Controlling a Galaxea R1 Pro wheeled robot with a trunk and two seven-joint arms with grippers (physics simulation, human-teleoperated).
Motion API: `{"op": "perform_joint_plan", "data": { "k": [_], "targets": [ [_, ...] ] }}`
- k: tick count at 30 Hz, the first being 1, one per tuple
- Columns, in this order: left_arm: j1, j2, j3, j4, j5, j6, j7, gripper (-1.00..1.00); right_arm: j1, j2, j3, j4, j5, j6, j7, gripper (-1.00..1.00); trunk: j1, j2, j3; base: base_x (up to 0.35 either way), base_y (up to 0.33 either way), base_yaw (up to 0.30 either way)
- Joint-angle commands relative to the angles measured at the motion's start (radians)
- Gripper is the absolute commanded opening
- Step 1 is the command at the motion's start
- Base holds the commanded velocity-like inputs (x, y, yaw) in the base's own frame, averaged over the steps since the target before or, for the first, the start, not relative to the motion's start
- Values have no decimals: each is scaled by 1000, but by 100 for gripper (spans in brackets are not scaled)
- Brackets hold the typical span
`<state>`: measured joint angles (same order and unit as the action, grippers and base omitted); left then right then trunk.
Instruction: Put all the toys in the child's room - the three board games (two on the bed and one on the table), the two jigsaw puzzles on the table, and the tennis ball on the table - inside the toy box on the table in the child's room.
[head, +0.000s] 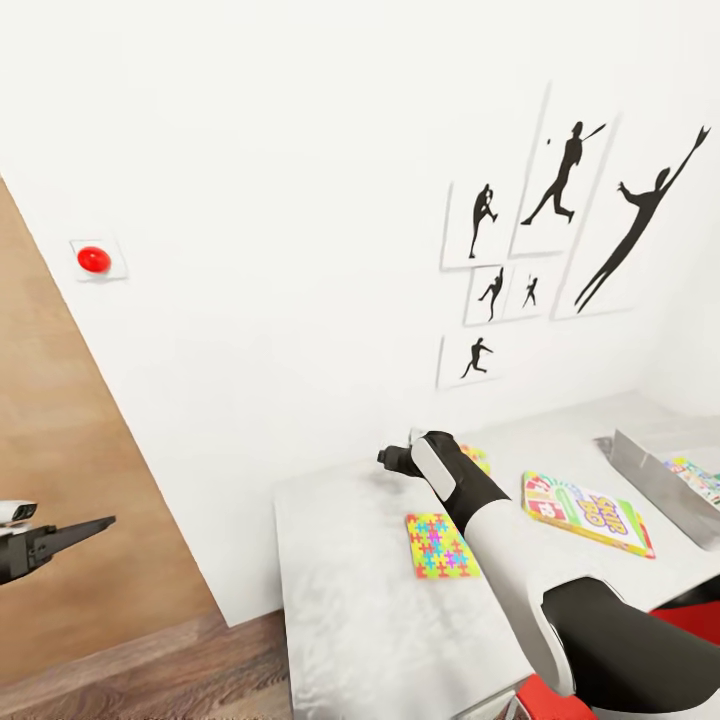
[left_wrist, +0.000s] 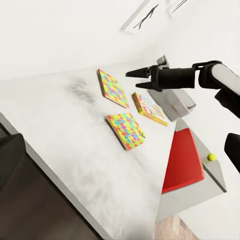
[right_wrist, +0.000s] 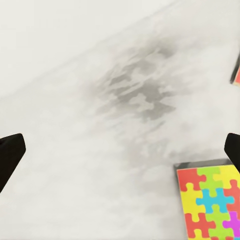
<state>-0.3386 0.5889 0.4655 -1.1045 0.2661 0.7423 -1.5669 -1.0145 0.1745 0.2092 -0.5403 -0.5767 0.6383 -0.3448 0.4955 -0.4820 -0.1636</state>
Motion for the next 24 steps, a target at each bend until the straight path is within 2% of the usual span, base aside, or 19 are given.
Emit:
{"op": "perform_joint_plan", "data": {
  "k": [1, 4, 11, 16, 24],
  "targets": [
    [0, 1, 0, -1, 1, 11, -4, 100, -1, 0, 3, -1, -9, 2, -9, 100, 0, -2, -4, 0, 0, 0],
    [0, 1, 1, -2, 2, 11, -4, 100, -1, 0, 3, -1, -3, 2, -9, 100, 0, -2, -9, 0, 0, 0],
    [1, 1, 2, -3, 4, 11, -4, 100, -2, 0, 1, -1, 42, 1, -10, 100, 0, -2, -20, 0, 0, 0],
    [1, 1, 2, -2, 4, 11, -4, 100, -2, 0, 1, -2, 54, 1, -10, 100, 0, -2, -28, 0, 0, 0],
    [1, 2, 2, -2, 4, 12, -4, 100, -2, -30, -2, -3, 61, 1, -10, 100, 0, -2, -41, 0, 0, 0]
  ]
}}
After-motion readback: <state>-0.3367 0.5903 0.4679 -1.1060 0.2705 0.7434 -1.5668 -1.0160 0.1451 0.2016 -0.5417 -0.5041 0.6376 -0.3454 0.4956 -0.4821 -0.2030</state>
